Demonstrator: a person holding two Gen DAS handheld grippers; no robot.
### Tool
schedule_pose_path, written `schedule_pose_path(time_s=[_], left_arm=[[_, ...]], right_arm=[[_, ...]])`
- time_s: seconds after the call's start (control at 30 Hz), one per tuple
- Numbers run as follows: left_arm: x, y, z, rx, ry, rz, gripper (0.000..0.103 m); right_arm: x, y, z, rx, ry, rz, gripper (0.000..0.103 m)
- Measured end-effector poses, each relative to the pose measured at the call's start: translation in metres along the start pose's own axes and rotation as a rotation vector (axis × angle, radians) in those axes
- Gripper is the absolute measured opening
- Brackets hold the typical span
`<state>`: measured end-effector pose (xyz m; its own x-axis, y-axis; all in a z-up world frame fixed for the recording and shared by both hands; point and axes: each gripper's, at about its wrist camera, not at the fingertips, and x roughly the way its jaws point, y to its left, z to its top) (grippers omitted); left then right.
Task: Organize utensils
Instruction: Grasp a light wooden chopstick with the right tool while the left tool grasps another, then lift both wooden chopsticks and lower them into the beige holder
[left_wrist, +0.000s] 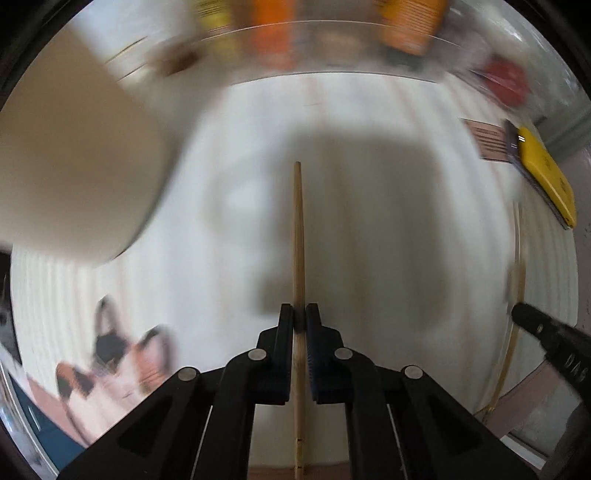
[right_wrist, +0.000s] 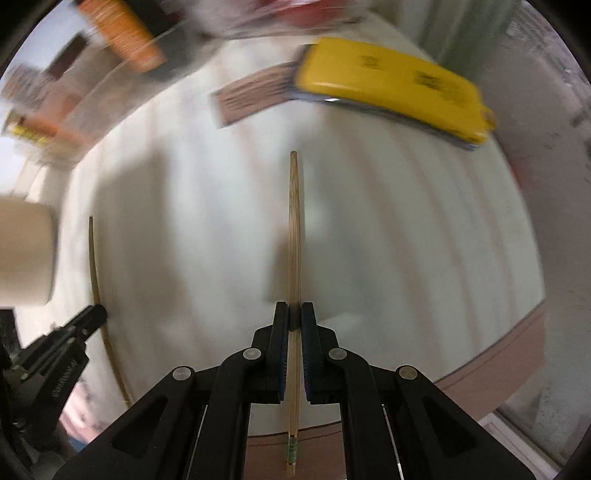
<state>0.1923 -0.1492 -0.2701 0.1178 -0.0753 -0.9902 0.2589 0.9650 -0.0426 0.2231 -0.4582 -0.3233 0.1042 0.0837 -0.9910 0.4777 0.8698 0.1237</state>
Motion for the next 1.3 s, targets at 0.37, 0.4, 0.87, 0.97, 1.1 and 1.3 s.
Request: schedule_pose_path(time_s=[0.37, 0.4, 0.87, 0.97, 1.1, 1.3], left_arm=[[0.000, 0.143, -0.074, -0.233, 0.075, 0.085, 0.004], [0.003, 0.148, -0.078, -0.240, 0.082, 0.079, 0.005], [0.004, 0.132, -0.039, -0.194, 0.048, 0.073, 0.005], [0.006, 0.135, -0.029, -0.193, 0.047, 0.058, 0.005], [0.007, 0.138, -0.023, -0.184, 0.041, 0.051, 0.005], [0.001, 0.140, -0.017, -0.170, 0.027, 0.065, 0.005]], right_arm=[[0.010, 0.130, -0.031, -0.259, 0.085, 0.126, 0.007], [0.015, 0.137, -0.033, -0.281, 0.093, 0.115, 0.007], [0.024, 0.188, -0.057, -0.356, 0.086, -0.036, 0.007], [0.027, 0.200, -0.062, -0.351, 0.080, -0.057, 0.007], [0.032, 0.215, -0.065, -0.335, 0.080, -0.065, 0.007], [0.029, 0.215, -0.065, -0.324, 0.078, -0.078, 0.007]])
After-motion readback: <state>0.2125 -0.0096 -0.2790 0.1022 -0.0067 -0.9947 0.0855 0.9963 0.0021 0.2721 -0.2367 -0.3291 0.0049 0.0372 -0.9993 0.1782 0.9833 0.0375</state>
